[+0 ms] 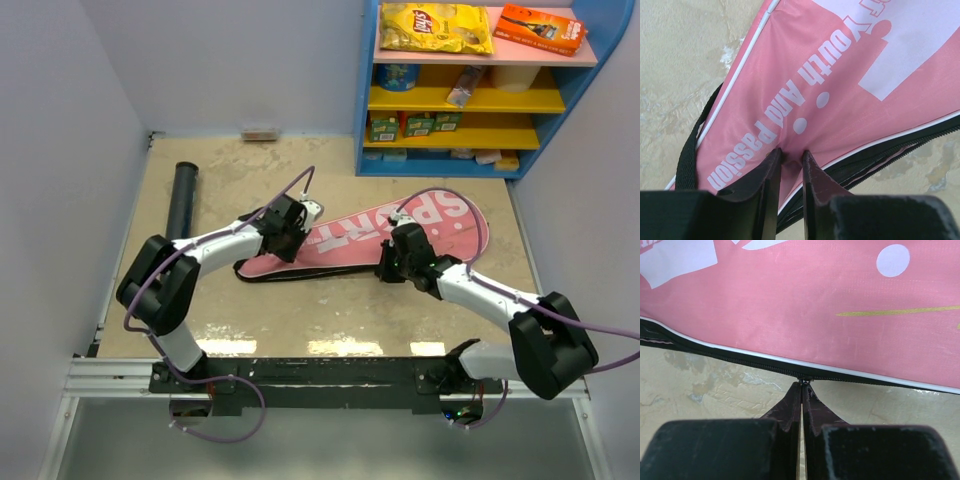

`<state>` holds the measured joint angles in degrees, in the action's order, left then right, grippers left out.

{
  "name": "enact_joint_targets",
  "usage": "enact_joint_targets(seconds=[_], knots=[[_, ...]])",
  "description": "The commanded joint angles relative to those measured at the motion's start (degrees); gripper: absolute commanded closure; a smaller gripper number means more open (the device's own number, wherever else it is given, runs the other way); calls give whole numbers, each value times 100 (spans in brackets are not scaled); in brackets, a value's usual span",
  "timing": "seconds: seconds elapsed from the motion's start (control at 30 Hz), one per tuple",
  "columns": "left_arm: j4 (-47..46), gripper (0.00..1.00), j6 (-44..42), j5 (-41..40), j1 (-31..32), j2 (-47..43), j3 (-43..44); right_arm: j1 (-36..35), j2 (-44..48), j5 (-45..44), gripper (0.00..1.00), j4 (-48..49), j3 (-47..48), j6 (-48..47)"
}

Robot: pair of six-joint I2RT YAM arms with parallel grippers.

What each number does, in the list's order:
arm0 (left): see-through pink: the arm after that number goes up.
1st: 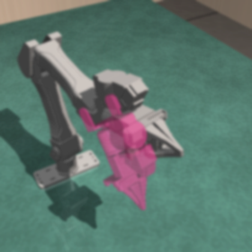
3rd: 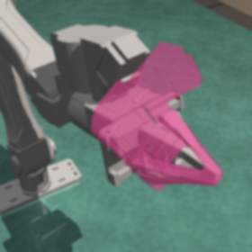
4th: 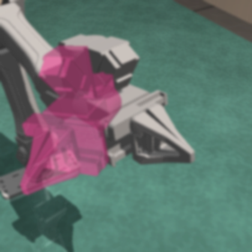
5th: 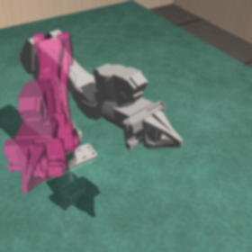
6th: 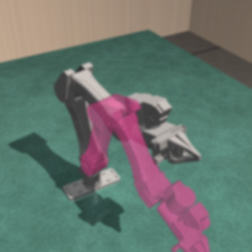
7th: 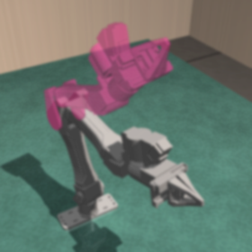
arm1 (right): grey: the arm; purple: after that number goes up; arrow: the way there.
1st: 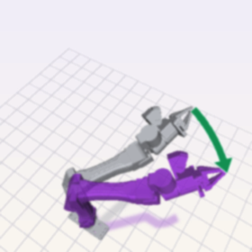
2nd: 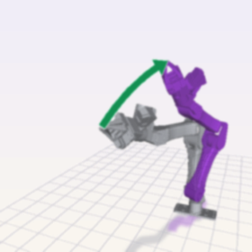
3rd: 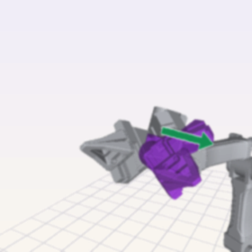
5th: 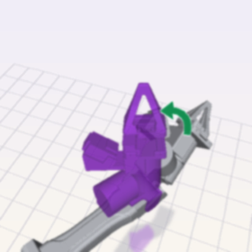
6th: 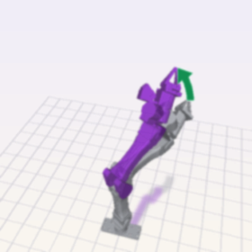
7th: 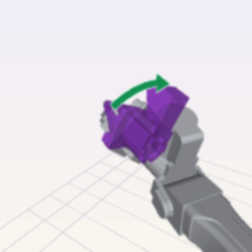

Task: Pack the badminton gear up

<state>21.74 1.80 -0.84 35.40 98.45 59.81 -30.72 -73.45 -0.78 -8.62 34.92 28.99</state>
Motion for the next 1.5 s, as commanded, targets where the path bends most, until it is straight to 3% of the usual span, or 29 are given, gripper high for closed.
enact_joint_targets(seconds=[0.0, 0.23, 0.53, 0.83, 1.13, 1.47], knots=[[270, 89, 724, 1085, 274, 754, -619, 57, 217, 69, 100, 54, -90, -61], [-388, 98, 1383, 1436, 1240, 1061, -752, 295, 323, 69, 100, -43, -134, -148], [-1030, 99, 1850, 1964, 1715, 1343, -550, -20, 252, 789, 100, 220, -73, -157], [-1628, 99, 2254, 2325, 1839, 1229, -426, -1515, -451, 701, 100, 1088, -63, 782], [-3069, 100, 3115, 2738, 1857, 728, -874, -2060, -293, 992, 100, 2724, -872, 2074], [-3747, 100, 3458, 2949, 1909, 473, -1103, -2483, 173, 658, 100, 3472, -1249, 2927]])
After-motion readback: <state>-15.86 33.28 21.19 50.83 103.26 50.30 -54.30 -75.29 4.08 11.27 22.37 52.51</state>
